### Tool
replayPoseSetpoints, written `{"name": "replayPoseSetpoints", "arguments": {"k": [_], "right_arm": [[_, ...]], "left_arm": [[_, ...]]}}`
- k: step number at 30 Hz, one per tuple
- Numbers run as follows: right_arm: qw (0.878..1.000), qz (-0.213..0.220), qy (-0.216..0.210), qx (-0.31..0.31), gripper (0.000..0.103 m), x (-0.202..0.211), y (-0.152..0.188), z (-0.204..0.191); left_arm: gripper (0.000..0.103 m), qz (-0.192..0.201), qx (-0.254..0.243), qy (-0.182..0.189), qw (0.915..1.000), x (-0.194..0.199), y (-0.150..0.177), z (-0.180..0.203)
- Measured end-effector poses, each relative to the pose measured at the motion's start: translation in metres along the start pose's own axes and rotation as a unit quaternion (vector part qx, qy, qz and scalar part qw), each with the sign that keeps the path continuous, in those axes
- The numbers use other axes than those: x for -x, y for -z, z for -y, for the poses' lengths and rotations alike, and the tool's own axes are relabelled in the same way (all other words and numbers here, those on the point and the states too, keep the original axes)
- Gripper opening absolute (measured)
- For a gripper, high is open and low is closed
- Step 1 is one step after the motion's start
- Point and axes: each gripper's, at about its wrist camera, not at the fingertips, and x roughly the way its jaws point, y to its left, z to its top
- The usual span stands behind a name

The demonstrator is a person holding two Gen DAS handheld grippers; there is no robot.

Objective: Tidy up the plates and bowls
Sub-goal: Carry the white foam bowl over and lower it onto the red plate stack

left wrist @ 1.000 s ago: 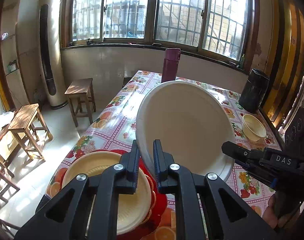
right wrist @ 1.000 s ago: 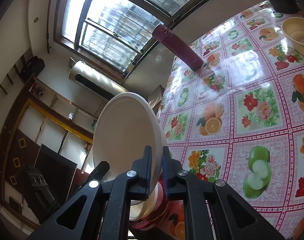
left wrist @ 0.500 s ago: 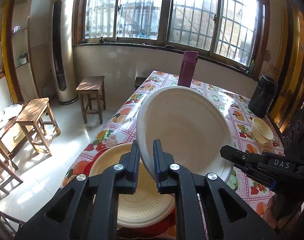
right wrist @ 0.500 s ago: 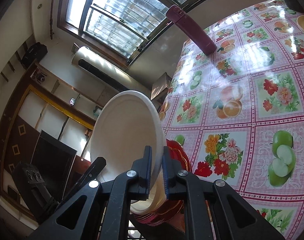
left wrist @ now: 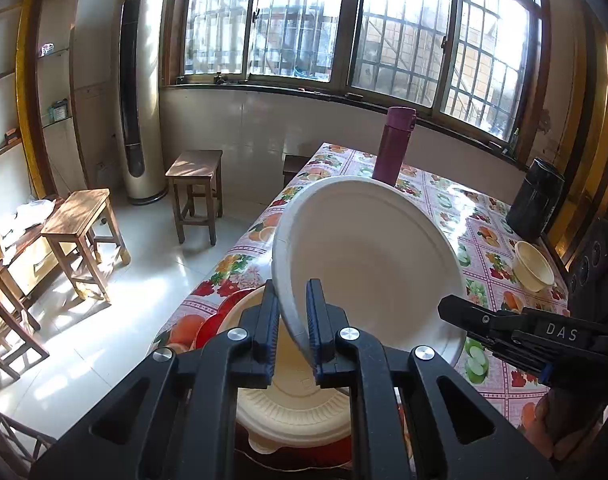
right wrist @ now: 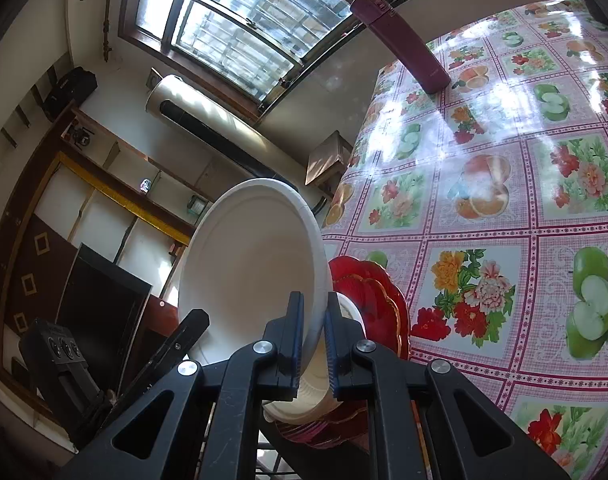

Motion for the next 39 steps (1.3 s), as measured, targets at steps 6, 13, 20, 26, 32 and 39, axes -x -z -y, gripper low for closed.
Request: {"name": "replayPoseSetpoints", "arguments": {"k": [6, 13, 20, 26, 32, 39], "right_arm": [[1.000, -0.009, 0.003, 0.003, 0.010, -0.009, 0.004, -0.003], [1.000, -0.023, 0.004, 0.001, 0.011, -0.020, 0.009, -0.001], [0.999, -0.033, 0.007, 0.002, 0.011, -0.026, 0.014, 0.004], [0.999, -0.036, 0.004, -0.001, 0.012, -0.027, 0.016, 0.006], [0.999, -0.038, 0.001, -0.003, 0.012, -0.027, 0.017, 0.007], [0.999, -0.038, -0.007, -0.005, 0.013, -0.023, 0.016, 0.006]], "left_arm": [[0.011, -0.005, 0.002, -0.005, 1.0000, -0.003, 0.002, -0.006], [0.011, -0.016, 0.002, -0.013, 0.9998, -0.009, 0.008, -0.013], [0.011, -0.029, 0.006, -0.018, 0.9994, -0.015, 0.015, -0.018], [0.011, -0.032, 0.004, -0.020, 0.9993, -0.014, 0.017, -0.019], [0.011, -0.031, 0.003, -0.020, 0.9993, -0.013, 0.017, -0.020], [0.011, -0.036, 0.008, -0.016, 0.9992, -0.009, 0.016, -0.023]]}}
